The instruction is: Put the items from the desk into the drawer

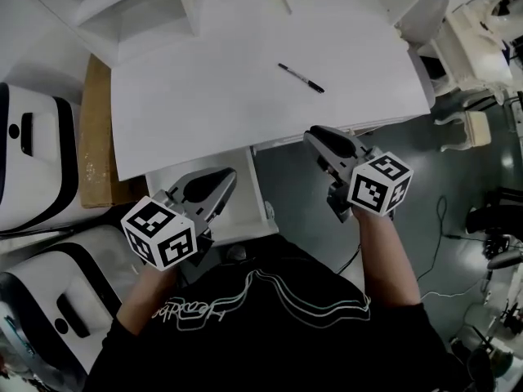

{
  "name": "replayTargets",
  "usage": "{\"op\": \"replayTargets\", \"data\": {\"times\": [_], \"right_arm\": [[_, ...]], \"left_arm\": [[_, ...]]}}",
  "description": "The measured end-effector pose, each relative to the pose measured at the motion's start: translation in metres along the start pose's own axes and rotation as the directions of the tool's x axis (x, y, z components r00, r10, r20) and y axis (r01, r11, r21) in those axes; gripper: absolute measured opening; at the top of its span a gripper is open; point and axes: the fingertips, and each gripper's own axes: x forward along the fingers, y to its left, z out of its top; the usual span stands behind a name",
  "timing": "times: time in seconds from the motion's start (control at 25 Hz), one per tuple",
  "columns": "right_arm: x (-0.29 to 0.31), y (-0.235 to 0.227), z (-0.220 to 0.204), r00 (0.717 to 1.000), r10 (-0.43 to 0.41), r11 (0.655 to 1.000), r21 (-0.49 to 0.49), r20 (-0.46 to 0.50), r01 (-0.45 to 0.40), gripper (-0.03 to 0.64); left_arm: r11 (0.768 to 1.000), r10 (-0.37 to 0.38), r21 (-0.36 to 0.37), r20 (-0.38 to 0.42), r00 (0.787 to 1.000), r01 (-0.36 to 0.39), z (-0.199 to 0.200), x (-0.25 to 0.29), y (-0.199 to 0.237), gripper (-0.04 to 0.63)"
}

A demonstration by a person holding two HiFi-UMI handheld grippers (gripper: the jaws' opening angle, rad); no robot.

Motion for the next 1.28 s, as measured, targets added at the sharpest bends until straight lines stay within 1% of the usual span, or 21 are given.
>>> {"op": "replayTargets", "data": {"times": [0.16,0.28,0.36,0.48,0.52,0.56,0.6,0.8,0.88,1.0,1.16,1.28], "right_arm": [[0.021,-0.047,0.02,0.998,-0.035,0.994,-0.108,-0.057,0.028,0.136],[0.041,-0.074,0.03,0.993,-0.05,0.974,-0.225,-0.111,0.024,0.164],[0.056,-0.09,0.034,0.985,-0.067,0.946,-0.323,-0.159,0.012,0.176],[0.076,-0.12,0.032,0.959,-0.149,0.881,-0.473,-0.242,0.017,0.178],[0.081,-0.131,0.03,0.948,-0.176,0.863,-0.505,-0.264,0.02,0.178],[0.085,-0.142,0.029,0.939,-0.196,0.852,-0.524,-0.283,0.02,0.178],[0.089,-0.152,0.026,0.93,-0.21,0.847,-0.531,-0.302,0.018,0.178],[0.106,-0.188,0.015,0.89,-0.238,0.846,-0.533,-0.39,-0.008,0.175],[0.109,-0.197,0.009,0.876,-0.237,0.85,-0.526,-0.42,-0.022,0.163],[0.11,-0.204,0.001,0.853,-0.257,0.838,-0.544,-0.453,-0.037,0.126],[0.111,-0.202,-0.005,0.845,-0.267,0.834,-0.55,-0.463,-0.038,0.084],[0.112,-0.201,-0.006,0.836,-0.29,0.828,-0.56,-0.467,-0.026,0.081]], "left_arm": [[0.999,0.044,-0.004,-0.003,0.999,-0.044,0.01,0.021,0.014,0.021],[0.997,0.076,-0.013,-0.022,0.997,-0.077,0.01,0.03,0.023,0.021],[0.995,0.096,-0.018,-0.03,0.995,-0.097,0.01,0.034,0.03,0.021],[0.993,0.11,-0.028,-0.019,0.994,-0.111,0.013,0.039,0.037,0.021],[0.993,0.117,-0.03,-0.016,0.993,-0.118,0.015,0.041,0.038,0.021],[0.991,0.127,-0.033,-0.017,0.992,-0.127,0.017,0.042,0.039,0.021],[0.99,0.137,-0.036,-0.02,0.99,-0.137,0.018,0.043,0.04,0.021],[0.983,0.174,-0.047,-0.036,0.984,-0.175,0.015,0.047,0.048,0.021],[0.981,0.183,-0.052,-0.049,0.982,-0.186,0.011,0.048,0.046,0.021],[0.98,0.188,-0.062,-0.047,0.981,-0.191,0.004,0.045,0.046,0.021],[0.973,0.211,-0.086,-0.05,0.976,-0.214,-0.003,0.034,0.051,0.021],[0.969,0.219,-0.104,-0.048,0.974,-0.223,-0.007,0.023,0.052,0.021]]}}
